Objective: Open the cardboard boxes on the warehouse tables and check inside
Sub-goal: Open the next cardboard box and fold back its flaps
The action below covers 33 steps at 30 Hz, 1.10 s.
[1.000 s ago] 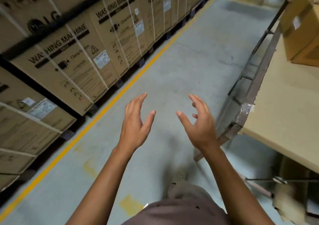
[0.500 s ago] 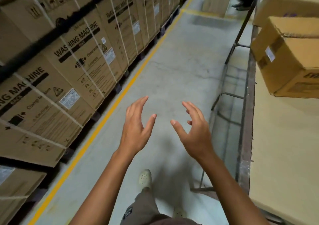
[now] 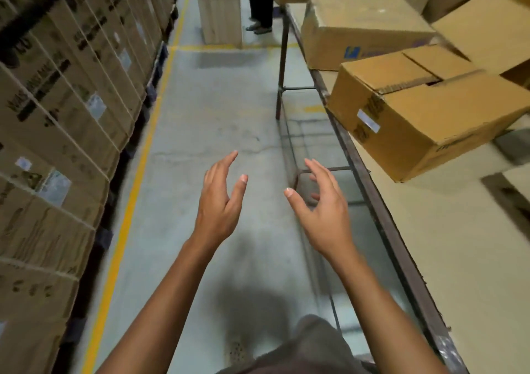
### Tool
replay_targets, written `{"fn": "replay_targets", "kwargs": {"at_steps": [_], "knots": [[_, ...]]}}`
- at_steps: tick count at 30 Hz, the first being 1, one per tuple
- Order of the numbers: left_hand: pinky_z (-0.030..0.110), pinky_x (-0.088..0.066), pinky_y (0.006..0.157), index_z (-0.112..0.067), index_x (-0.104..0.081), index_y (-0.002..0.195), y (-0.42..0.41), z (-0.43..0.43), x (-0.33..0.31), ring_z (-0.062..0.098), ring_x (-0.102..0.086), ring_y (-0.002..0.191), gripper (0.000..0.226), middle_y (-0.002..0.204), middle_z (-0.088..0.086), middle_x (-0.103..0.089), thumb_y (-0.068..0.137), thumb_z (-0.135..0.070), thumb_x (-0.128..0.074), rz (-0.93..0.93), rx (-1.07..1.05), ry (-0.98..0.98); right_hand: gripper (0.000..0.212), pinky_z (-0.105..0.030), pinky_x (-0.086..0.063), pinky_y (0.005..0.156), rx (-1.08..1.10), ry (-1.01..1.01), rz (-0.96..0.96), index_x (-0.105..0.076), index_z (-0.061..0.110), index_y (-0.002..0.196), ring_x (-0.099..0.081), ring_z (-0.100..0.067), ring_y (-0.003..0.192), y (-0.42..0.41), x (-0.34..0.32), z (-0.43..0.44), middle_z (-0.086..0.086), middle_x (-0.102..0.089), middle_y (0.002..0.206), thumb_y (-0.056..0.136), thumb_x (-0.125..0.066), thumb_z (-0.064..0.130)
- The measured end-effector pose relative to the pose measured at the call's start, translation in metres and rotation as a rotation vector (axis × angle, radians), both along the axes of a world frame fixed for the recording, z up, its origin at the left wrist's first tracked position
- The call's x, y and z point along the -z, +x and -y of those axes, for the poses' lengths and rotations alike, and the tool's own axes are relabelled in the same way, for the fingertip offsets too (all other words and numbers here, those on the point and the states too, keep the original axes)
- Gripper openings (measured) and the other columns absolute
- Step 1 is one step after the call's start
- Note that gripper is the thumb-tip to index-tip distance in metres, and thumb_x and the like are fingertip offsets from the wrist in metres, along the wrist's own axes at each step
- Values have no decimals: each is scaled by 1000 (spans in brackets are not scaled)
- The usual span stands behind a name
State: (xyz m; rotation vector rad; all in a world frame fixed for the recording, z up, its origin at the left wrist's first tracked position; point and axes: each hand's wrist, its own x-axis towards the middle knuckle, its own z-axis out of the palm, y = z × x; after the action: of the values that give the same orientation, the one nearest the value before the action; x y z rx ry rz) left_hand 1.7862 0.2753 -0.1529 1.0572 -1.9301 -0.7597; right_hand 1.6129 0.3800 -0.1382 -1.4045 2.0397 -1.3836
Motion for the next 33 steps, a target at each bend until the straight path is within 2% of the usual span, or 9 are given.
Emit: {"fn": "replay_targets", "kwargs": {"at_steps": [4, 14, 18, 22, 24, 27, 29, 31, 33], "knots": [[48, -42, 108, -20, -43, 147, -39, 53, -14, 13, -44, 135, 48, 140, -14, -47, 102, -37, -44, -32, 133, -20, 71, -50, -46, 106, 121, -28, -25, -40, 33, 148, -41, -12, 139, -30, -12, 33, 8, -39, 154, 85, -53, 63], [45, -40, 111, -20, -43, 147, -209, 155, -56, 13, -43, 135, 50, 141, -5, -50, 102, -40, -44, -46, 431, -100, 67, -49, -48, 103, 392, -121, -95, -42, 29, 147, -46, -10, 133, -158, -45, 102, 3, -43, 151, 88, -57, 55], [35, -37, 111, -17, -43, 147, -278, 184, -74, 12, -42, 134, 50, 140, -5, -50, 102, -39, -44, -19, 542, -169, 67, -50, -48, 102, 496, -128, -112, -42, 32, 147, -44, -15, 136, -212, -59, 114, 4, -43, 151, 87, -52, 60], [26, -33, 104, -14, -44, 146, -345, 209, -84, 7, -41, 128, 50, 138, 0, -52, 101, -36, -46, -2, 623, -265, 62, -50, -47, 104, 637, -99, -133, -43, 32, 146, -43, -14, 137, -266, -64, 118, 5, -42, 152, 89, -55, 53], [23, -30, 102, -12, -45, 146, -375, 216, -84, 12, -42, 127, 51, 139, 3, -53, 102, -39, -45, 28, 671, -310, 59, -49, -43, 109, 718, -35, -171, -42, 30, 147, -39, -16, 140, -287, -64, 118, 4, -39, 154, 93, -59, 46], [31, -34, 102, -9, -46, 144, -423, 220, -83, 22, -46, 127, 58, 138, 9, -54, 99, -45, -41, 71, 777, -367, 60, -42, -30, 118, 843, 103, -240, -39, 26, 150, -31, -20, 145, -315, -67, 119, -3, -35, 158, 95, -59, 43], [37, -37, 105, -10, -43, 145, -455, 218, -80, 24, -44, 130, 59, 141, 10, -51, 98, -46, -42, 134, 839, -370, 66, -50, -26, 118, 951, 318, -289, -34, 25, 151, -25, -28, 147, -334, -69, 122, -9, -28, 160, 94, -58, 48], [42, -36, 110, -12, -41, 147, -482, 220, -68, 27, -40, 134, 59, 145, 10, -47, 99, -46, -42, 218, 883, -380, 83, -65, -23, 113, 1056, 590, -162, -21, 26, 154, -16, -38, 148, -349, -63, 127, -14, -12, 164, 88, -62, 55], [46, -31, 115, -13, -37, 150, -504, 219, -49, 31, -34, 140, 63, 150, 12, -41, 100, -53, -38, 386, 927, -376, 102, -68, -28, 109, 1127, 723, 70, -11, 24, 154, -16, -45, 146, -358, -47, 127, -14, 0, 165, 80, -67, 65]]}}
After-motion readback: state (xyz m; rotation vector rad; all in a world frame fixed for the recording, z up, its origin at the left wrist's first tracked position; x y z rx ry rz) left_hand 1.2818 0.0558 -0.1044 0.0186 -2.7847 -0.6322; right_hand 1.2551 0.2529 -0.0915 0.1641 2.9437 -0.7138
